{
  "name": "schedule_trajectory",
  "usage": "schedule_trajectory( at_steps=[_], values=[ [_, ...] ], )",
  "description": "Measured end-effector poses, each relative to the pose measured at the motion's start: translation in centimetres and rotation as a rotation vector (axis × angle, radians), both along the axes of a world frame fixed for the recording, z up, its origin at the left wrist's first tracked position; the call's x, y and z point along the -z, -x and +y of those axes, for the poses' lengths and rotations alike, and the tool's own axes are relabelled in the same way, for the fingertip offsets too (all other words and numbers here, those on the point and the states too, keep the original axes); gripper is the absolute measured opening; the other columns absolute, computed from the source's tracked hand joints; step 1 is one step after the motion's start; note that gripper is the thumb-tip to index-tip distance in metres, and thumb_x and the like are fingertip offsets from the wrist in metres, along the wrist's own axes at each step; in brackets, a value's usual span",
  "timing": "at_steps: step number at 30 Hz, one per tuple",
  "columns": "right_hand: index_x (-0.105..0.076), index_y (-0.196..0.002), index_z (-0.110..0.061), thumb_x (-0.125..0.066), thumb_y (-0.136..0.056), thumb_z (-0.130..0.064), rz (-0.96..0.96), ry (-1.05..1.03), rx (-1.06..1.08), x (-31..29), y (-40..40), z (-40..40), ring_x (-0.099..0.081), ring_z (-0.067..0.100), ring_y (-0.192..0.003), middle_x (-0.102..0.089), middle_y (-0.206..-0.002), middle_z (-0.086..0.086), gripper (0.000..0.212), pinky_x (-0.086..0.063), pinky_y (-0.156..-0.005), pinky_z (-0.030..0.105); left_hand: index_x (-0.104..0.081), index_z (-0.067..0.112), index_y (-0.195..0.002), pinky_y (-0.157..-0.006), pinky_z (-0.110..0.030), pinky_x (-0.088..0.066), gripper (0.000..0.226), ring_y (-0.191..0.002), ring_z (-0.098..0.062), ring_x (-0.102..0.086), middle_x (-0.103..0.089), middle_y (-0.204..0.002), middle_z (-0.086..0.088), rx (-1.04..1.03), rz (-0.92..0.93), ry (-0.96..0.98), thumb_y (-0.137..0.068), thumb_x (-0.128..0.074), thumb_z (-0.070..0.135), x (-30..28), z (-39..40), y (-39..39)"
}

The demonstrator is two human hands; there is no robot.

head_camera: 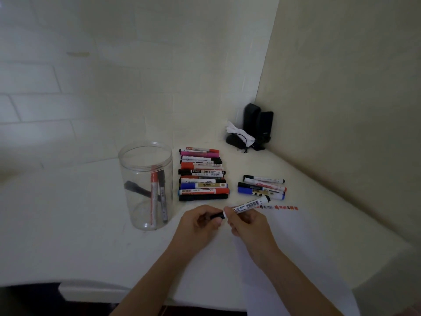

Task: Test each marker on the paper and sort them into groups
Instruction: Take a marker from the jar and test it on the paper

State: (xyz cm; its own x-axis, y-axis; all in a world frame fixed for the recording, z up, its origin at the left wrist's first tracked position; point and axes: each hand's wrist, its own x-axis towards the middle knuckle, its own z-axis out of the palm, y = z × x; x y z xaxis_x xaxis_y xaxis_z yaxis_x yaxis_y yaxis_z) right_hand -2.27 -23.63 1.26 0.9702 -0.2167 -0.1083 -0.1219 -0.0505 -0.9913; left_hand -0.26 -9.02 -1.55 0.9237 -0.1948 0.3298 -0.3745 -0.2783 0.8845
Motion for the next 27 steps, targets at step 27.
schedule_trajectory(
  at_steps=[27],
  values=[
    [-0.059,-0.117,-0.031,-0.07,-0.088,-0.025,-0.392,0.188,-0.356,-10.3,1.0,5.3,-0.068,0.005,-0.094,-0.069,-0.107,-0.009,0.031,-0.056,-0.081,0.022,-0.055,0.011,-0.1,-0.083,-0.025,-0.055,0.024,-0.091,-0.015,-0.069,-0.07,-0.098,-0.007,-0.422,-0.416,0.465,-0.084,-0.07,0.002,-18.3,8.6,2.4]
  ],
)
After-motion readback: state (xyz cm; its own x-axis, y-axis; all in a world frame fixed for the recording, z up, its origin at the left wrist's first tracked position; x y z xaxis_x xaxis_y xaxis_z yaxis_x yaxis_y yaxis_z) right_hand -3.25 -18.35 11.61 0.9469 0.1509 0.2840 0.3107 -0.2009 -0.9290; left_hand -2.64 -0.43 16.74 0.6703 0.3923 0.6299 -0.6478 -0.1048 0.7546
